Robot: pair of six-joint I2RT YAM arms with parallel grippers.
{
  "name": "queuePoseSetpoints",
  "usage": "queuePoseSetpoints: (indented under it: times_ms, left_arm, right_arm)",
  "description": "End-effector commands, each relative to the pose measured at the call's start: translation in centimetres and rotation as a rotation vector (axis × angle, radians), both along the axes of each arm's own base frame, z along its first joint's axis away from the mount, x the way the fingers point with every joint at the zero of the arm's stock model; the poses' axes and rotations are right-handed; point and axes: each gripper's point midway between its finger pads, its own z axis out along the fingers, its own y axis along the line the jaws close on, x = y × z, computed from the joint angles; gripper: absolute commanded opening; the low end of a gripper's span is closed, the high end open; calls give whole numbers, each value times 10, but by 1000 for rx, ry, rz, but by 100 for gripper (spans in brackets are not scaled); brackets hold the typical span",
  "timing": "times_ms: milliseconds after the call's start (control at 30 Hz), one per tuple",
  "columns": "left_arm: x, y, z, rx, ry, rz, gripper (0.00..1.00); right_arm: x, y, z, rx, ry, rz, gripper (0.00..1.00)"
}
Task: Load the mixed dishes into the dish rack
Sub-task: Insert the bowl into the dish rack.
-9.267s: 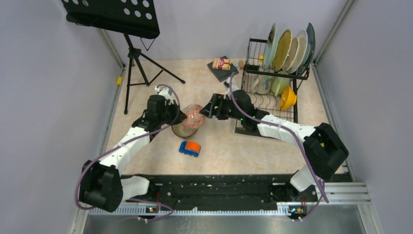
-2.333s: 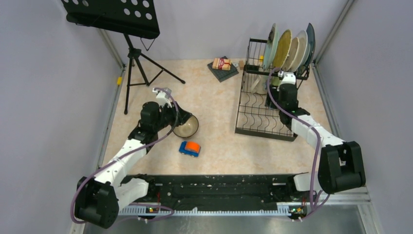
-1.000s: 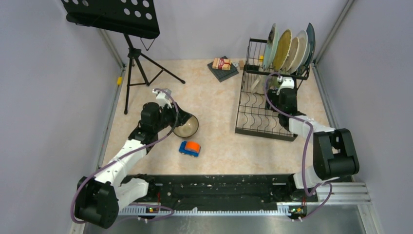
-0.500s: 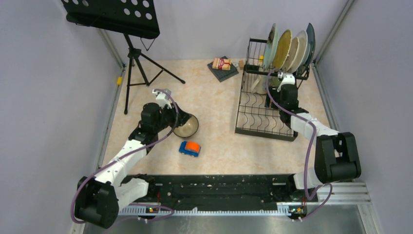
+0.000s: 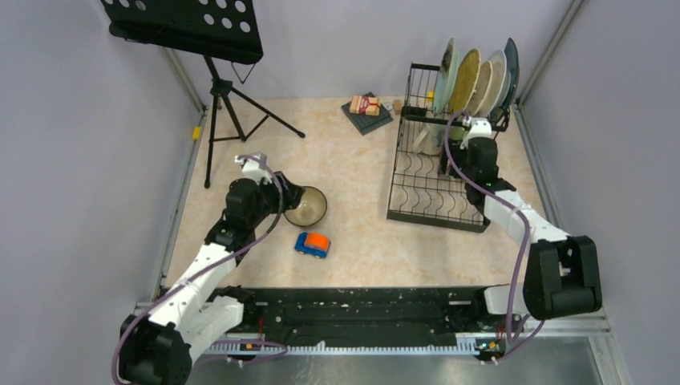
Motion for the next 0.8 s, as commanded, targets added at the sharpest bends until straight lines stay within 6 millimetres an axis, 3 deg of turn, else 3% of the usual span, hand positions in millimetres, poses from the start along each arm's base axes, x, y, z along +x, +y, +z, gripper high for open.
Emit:
queuePoseSetpoints:
  times_ms: [0, 133, 367, 600, 767]
  left_arm:
    - [2, 36, 10, -7, -73, 213, 65]
    - [0, 48, 7, 1, -70, 281, 72]
    - [-5, 60, -38, 45, 130, 377, 69]
    - [-8, 62, -61, 95, 222, 376, 69]
    - [-8, 61, -75, 124, 275, 367, 68]
  right_arm:
    - [-3, 6, 48, 60, -115, 25, 76]
    - [-17, 15, 65, 129, -158, 59, 77]
    - [-44, 52, 81, 356, -173, 179, 77]
    - [-69, 95, 96, 633, -160, 338, 77]
    - [-74, 113, 113, 713, -179, 423, 78]
